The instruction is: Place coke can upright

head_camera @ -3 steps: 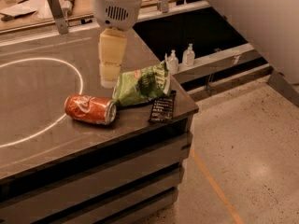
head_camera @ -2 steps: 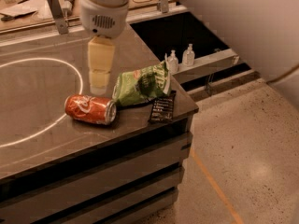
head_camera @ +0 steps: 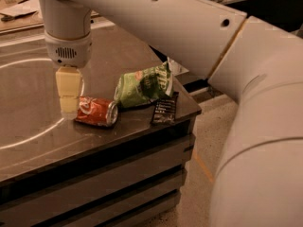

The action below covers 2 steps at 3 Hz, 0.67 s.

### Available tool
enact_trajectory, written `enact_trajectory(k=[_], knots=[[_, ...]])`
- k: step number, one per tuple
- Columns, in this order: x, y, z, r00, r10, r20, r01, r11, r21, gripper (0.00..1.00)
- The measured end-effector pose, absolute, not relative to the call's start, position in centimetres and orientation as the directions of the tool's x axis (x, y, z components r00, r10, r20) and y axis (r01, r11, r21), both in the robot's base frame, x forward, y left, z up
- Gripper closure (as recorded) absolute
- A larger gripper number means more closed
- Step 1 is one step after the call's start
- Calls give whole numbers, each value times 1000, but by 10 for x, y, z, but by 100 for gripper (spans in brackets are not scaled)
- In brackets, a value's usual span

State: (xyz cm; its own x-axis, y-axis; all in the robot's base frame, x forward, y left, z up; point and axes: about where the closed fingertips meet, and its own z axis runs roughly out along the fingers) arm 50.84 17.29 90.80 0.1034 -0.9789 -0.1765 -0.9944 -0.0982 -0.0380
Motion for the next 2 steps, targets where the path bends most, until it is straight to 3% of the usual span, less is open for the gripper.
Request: enact_trajectory(k=[2], knots=[[494,192,873,-11,-991,-135,-999,6,36,0]])
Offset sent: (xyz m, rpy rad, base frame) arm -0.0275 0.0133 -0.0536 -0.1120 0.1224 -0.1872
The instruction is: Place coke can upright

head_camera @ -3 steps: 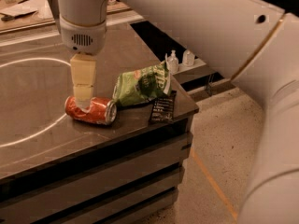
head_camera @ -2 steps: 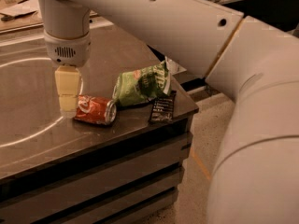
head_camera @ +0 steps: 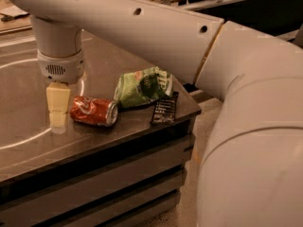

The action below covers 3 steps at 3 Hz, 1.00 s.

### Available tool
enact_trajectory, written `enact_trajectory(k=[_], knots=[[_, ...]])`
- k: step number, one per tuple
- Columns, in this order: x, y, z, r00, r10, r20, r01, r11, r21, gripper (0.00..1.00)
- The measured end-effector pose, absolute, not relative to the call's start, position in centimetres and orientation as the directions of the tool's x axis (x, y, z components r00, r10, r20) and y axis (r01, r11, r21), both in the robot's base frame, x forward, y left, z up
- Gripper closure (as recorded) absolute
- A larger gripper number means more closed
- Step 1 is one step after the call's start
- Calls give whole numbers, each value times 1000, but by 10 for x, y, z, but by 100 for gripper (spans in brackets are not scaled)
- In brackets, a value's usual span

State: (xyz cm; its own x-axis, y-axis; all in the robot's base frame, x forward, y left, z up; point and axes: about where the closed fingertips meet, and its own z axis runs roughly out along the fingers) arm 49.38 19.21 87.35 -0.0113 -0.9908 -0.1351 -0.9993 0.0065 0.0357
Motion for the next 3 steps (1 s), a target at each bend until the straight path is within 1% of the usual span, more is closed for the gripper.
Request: enact_trajectory(k=[1,3], knots=[[487,189,861,-68,-991,-115,-997,62,50,18],[484,187,851,-103,-990,-91,-994,99,51,65]])
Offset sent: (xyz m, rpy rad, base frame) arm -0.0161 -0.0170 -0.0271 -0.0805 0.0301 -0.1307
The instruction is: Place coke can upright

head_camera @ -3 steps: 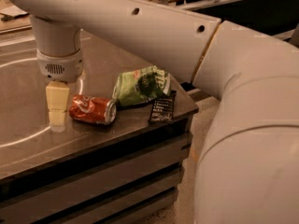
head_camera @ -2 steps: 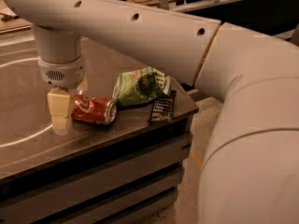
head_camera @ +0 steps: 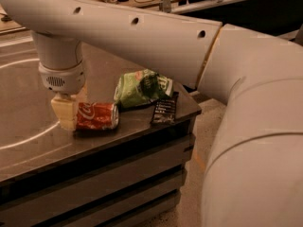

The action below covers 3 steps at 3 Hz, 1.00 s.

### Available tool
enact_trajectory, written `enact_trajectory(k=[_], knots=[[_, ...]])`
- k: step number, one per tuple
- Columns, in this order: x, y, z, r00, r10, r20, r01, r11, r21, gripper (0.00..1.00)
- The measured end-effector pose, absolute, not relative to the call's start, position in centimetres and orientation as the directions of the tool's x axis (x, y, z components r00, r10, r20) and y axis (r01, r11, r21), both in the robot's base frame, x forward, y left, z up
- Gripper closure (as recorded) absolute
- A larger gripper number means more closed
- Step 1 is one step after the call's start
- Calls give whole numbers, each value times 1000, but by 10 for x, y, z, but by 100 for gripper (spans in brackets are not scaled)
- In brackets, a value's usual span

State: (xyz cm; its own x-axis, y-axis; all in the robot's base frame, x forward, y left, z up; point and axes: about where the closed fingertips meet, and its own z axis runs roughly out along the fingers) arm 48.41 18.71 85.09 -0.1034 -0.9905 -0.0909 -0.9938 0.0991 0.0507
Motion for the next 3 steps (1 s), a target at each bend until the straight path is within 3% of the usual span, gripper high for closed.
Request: enact_trajectory(k=[1,2,3], knots=[[490,185,856,-71,-991,-113,-997,66,46,87],[517,171,879,-21,-988,-150,-1000,19,14,100],[554,165,913,41,-977,-208,-999,-32,-43,100]])
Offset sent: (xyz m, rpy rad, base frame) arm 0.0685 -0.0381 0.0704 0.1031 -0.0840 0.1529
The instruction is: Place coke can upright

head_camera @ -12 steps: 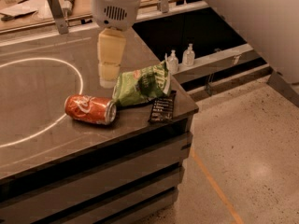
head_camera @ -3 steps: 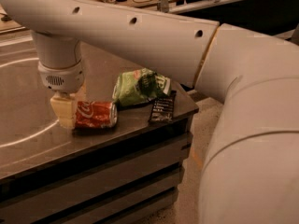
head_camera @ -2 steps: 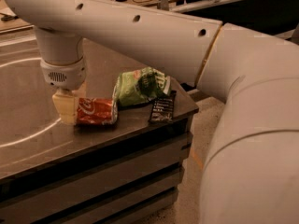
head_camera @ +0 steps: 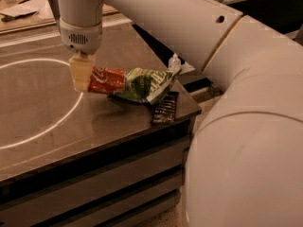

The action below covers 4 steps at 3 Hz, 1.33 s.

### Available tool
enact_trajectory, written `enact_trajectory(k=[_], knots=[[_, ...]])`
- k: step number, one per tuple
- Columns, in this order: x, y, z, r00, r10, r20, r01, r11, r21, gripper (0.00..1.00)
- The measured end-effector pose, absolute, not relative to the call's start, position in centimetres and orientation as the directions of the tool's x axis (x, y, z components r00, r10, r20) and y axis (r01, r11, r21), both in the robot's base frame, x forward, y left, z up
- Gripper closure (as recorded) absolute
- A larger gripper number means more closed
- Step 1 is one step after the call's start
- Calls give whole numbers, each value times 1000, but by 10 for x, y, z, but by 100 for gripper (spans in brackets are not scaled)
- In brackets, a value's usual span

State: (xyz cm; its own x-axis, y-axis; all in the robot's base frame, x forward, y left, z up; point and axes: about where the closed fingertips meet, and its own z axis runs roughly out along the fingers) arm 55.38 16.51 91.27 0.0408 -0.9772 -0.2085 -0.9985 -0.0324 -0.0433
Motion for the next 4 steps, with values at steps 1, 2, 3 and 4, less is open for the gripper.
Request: enact_trajectory(k=[1,2,3,4], knots=[[589,167,943,91,-961,-261,-993,-67,-98,100],[622,179,968,127,-940,-318,-984,-81,-156,100],[644,181,976,125,-904,-408,-981,-51,-187,100],[653,164,980,118,-822,-557,-977,5,-214,100]])
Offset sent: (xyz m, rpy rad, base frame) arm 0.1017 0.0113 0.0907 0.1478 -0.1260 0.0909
